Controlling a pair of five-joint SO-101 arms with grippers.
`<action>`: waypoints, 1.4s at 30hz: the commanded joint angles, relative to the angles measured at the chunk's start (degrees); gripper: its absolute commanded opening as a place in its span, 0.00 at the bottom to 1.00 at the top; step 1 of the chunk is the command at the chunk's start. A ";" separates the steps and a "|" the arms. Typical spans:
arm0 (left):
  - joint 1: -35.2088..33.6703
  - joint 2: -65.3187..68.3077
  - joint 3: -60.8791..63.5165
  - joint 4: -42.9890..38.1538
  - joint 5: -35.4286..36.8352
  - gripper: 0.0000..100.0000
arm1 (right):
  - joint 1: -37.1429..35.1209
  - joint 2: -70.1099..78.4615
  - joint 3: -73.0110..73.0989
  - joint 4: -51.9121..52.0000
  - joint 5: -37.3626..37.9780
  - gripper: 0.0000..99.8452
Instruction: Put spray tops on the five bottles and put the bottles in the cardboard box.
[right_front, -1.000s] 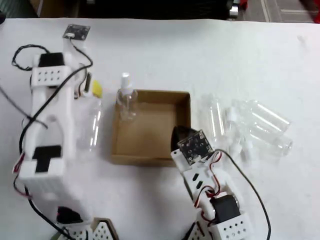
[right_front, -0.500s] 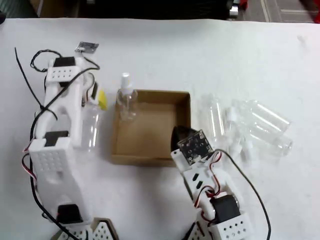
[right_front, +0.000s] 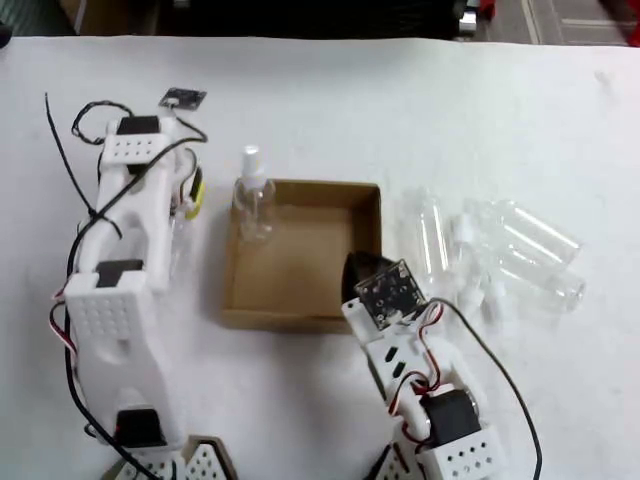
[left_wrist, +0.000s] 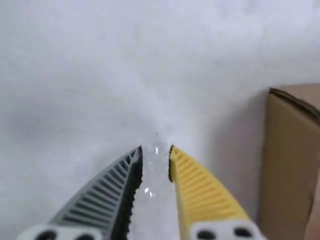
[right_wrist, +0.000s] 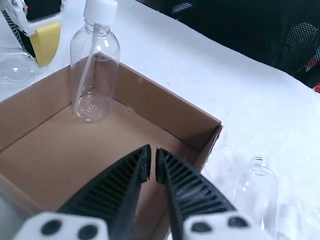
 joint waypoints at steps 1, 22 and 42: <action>0.84 2.15 -2.46 0.70 0.53 0.11 | 0.13 -0.31 -0.44 -1.27 0.44 0.01; 1.01 -2.77 -2.37 2.20 0.00 0.22 | -0.31 -0.31 1.67 -3.65 7.12 0.01; 2.95 -3.38 -3.52 8.09 -2.37 0.12 | -0.31 -0.31 1.67 -3.65 7.21 0.01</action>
